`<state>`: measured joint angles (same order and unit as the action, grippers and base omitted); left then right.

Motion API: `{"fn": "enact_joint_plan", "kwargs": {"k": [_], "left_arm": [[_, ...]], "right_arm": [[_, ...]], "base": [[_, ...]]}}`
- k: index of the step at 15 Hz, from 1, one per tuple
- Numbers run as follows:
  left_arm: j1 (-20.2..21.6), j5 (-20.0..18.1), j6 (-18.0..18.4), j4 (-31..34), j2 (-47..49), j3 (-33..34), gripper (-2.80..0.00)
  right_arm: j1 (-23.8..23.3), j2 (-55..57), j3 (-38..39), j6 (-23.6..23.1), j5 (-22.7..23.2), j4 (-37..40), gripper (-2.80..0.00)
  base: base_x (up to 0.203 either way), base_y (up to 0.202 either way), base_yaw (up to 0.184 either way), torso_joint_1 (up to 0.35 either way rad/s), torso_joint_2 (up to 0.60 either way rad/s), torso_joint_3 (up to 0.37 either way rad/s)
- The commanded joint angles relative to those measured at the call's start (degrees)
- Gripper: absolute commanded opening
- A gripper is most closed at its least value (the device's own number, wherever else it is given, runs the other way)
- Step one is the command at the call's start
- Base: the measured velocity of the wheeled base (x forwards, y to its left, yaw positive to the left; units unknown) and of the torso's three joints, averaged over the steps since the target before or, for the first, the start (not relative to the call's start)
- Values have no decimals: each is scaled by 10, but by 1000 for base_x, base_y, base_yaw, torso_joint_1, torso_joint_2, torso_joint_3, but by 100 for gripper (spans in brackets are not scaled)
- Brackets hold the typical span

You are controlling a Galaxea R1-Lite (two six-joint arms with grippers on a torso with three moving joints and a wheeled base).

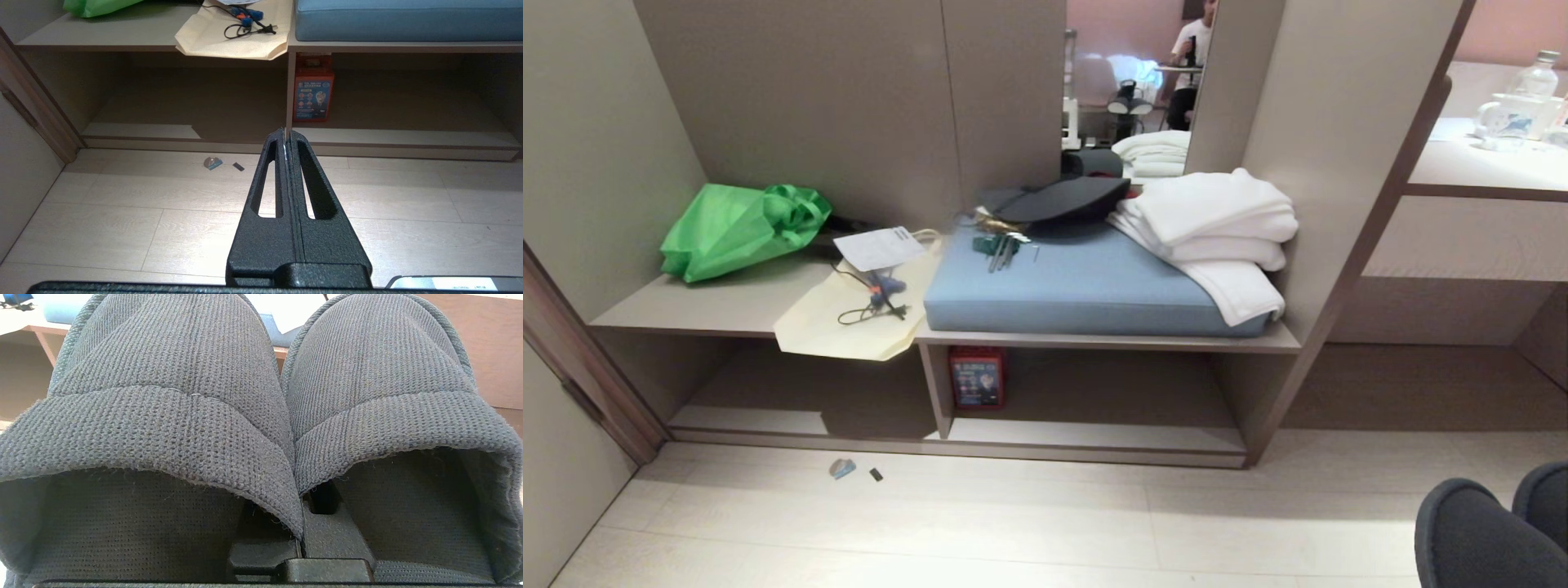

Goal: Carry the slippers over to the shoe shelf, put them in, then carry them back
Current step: Place the slippers on the floor

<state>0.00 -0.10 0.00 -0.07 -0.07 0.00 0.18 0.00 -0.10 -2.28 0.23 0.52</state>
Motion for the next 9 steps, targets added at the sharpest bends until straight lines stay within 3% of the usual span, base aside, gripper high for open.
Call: {"fn": "enact_joint_plan", "kwargs": {"k": [1,7,9], "left_arm": [[0,1,0,0,0,0,-280],[0,0,0,0,0,0,-280],[0,0,0,0,0,0,-280]], "right_arm": [[1,1,0,0,0,0,-280],[0,1,0,0,0,0,-280],[0,1,0,0,1,0,-280]], "base": [[0,0,0,0,0,0],[0,0,0,0,0,0],[1,-123,11,2,1,2]]}}
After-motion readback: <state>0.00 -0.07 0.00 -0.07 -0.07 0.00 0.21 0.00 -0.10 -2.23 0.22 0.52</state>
